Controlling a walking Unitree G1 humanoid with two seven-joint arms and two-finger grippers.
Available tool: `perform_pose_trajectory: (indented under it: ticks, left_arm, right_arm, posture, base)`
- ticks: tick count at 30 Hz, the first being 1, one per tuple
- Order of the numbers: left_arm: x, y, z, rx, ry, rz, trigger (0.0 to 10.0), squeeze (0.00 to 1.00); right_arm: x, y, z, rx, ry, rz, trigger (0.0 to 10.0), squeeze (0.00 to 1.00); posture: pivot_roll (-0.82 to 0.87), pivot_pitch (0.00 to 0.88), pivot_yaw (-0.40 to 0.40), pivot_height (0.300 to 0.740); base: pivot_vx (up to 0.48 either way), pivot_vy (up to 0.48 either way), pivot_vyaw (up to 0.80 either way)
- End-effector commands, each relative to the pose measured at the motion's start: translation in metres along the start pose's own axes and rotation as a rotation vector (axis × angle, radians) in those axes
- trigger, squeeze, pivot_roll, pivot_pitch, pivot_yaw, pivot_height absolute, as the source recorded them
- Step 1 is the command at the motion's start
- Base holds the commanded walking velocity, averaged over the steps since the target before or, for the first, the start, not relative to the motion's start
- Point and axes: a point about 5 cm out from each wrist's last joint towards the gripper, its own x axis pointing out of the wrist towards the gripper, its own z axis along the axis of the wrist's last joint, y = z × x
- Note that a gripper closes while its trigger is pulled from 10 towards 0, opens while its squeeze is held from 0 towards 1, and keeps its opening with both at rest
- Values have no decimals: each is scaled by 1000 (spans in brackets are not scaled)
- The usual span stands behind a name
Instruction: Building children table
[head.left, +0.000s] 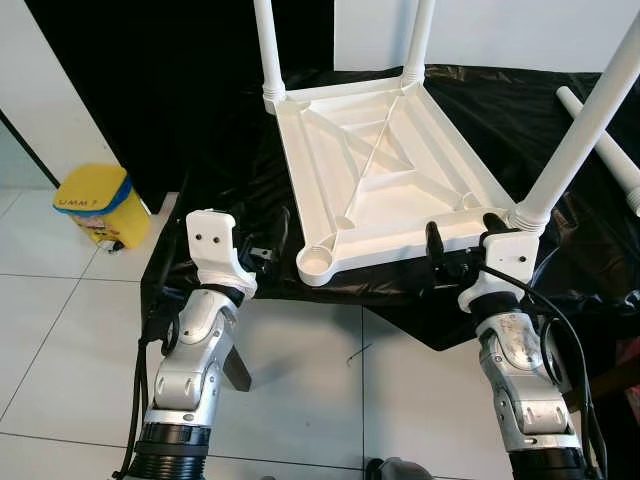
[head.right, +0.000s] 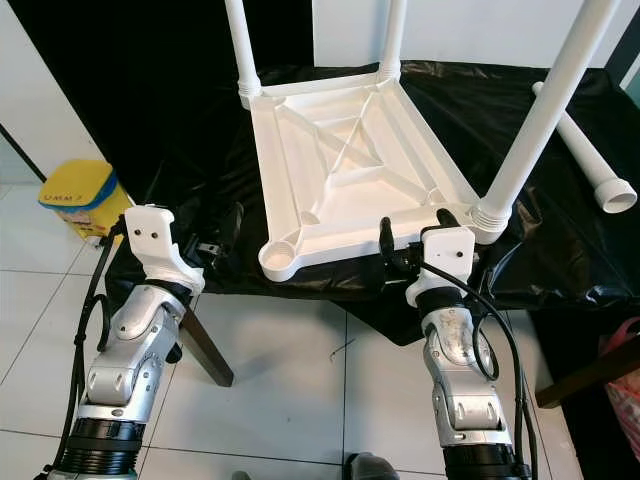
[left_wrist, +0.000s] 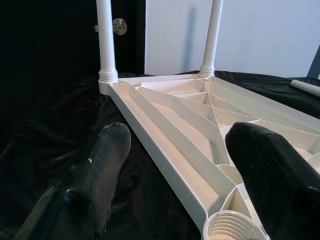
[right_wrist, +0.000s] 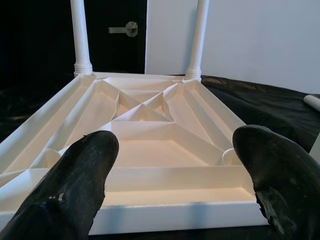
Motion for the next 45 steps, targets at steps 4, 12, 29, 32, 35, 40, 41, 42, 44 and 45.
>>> perform_pose_trajectory:
  ticks: [4,12,29,32,35,40,41,42,44,45]
  left_arm:
    - [-2,0,-1,10,3,41,10000,0]
    - [1,-1,-2,4,6,22,10000,0]
    - [6,-9,5,-48,-14,-40,10000,0]
    - [8,-16,4,-30,11,-109,10000,0]
    - [12,-27,-3,20,89,-213,10000,0]
    - [12,-35,-12,34,176,-292,10000,0]
    - [11,-38,-16,31,207,-327,10000,0]
    - [9,-43,-20,35,239,-381,10000,0]
    - [6,-46,-22,36,261,-417,10000,0]
    - [3,-51,-29,52,311,-473,10000,0]
  right_arm:
    - [-1,-2,-1,8,-4,-6,10000,0]
    - [-7,-8,-3,-9,6,-18,10000,0]
    - [-16,-5,-6,-10,36,-12,10000,0]
    - [-18,-5,-7,-11,44,-13,10000,0]
    - [-21,-4,-8,-10,58,-13,10000,0]
    - [-24,-5,-8,-14,66,-15,10000,0]
    - [-25,-5,-8,-17,68,-16,10000,0]
    - [-26,-6,-8,-20,71,-20,10000,0]
    - [-27,-7,-8,-21,73,-22,10000,0]
    - [-28,-8,-9,-22,77,-28,10000,0]
  posture:
    - [-160,47,17,740]
    - [-180,44,24,740]
    - [-194,65,31,740]
    - [-196,74,33,740]
    - [-201,90,34,740]
    - [-204,100,36,740]
    - [-207,109,41,740]
    - [-208,113,45,740]
    - [-208,113,45,740]
    - [-209,117,49,740]
  base:
    - [0,-480,0]
    - [0,-480,0]
    - [0,-146,0]
    - [0,0,0]
    - [0,0,0]
    - [0,0,0]
    - [0,0,0]
    - [0,0,0]
    - [0,0,0]
    - [0,0,0]
